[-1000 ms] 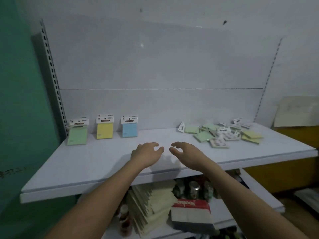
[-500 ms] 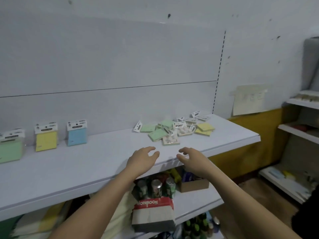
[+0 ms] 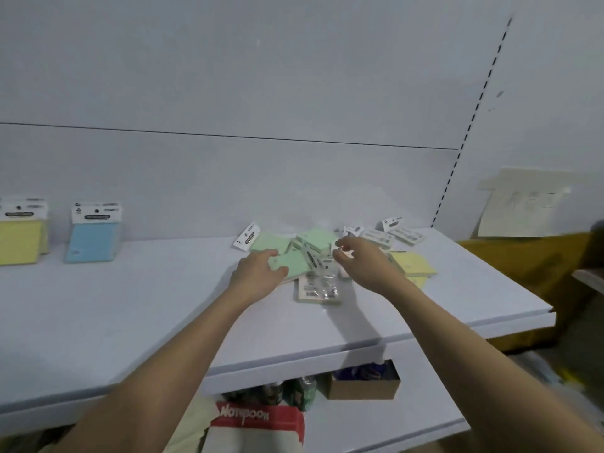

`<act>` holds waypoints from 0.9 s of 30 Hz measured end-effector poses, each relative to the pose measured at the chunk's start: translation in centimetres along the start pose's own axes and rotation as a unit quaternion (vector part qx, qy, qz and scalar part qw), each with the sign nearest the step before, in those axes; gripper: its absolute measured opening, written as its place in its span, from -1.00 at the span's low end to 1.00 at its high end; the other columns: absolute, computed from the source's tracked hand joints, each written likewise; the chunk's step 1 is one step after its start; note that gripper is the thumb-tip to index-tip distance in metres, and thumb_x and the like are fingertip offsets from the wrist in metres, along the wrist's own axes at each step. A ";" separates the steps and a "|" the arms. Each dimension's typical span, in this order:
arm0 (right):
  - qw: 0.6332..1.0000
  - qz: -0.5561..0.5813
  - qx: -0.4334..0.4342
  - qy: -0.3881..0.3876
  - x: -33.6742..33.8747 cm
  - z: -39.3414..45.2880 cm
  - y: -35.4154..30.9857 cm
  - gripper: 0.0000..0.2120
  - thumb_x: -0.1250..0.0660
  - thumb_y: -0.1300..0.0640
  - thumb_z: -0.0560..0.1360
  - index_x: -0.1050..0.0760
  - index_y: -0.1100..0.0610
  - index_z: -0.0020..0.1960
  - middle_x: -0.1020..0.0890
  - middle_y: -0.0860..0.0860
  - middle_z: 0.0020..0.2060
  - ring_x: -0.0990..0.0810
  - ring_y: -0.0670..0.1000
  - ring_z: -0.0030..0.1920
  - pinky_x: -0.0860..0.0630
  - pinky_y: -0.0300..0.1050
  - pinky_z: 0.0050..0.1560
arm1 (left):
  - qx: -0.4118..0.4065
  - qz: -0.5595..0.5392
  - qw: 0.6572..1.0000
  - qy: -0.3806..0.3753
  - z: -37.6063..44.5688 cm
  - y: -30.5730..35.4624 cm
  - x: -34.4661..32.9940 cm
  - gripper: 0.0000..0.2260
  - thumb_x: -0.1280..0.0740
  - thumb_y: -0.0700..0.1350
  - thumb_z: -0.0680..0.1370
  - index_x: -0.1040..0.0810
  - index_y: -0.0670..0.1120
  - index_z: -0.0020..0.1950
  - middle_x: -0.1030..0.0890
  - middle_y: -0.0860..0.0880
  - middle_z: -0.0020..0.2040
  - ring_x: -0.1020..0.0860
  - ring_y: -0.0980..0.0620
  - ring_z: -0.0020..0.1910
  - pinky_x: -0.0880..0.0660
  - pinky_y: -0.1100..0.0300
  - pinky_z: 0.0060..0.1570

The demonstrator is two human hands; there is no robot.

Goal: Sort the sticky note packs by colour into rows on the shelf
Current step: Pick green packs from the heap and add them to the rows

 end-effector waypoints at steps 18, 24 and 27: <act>0.992 0.106 0.054 -0.044 -4.9 11.9 5.5 -0.54 -0.41 -0.13 0.41 -0.49 0.06 0.23 -0.60 0.03 0.02 -0.57 0.07 -0.03 -0.43 -0.12 -0.12 | 0.084 -0.031 0.996 0.020 3.2 1.1 -3.1 -0.43 -0.51 -0.01 0.41 -0.42 -0.01 0.38 -0.43 0.00 0.23 -0.43 0.05 0.14 -0.36 0.26 0.09; 0.965 0.192 0.143 0.102 -3.1 11.9 5.6 -0.82 -0.37 0.05 0.48 -0.67 0.05 0.04 -0.53 0.06 -0.07 -0.43 0.12 0.02 -0.35 -0.07 0.00 | 0.101 -0.188 0.964 0.157 2.0 1.7 -4.0 -0.52 -0.60 -0.20 0.27 -0.51 -0.03 0.12 -0.58 0.02 -0.05 -0.58 0.07 -0.13 -0.47 0.42 -0.21; 0.963 0.211 0.129 0.106 -1.8 11.1 5.0 -0.83 -0.33 -0.04 0.50 -0.66 -0.08 0.02 -0.53 -0.02 -0.28 -0.51 0.10 -0.14 -0.44 -0.04 -0.17 | 0.111 -0.297 0.915 0.249 1.2 1.1 -3.2 -0.63 -0.55 -0.21 0.34 -0.50 -0.03 0.05 -0.64 -0.10 -0.03 -0.61 -0.04 -0.10 -0.57 0.05 -0.07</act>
Point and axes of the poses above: each hand's wrist, its own z-axis towards the middle knuckle, its own x-axis out of the back of the hand, y = z × x, the point moved 2 cm from there along z, towards the middle knuckle
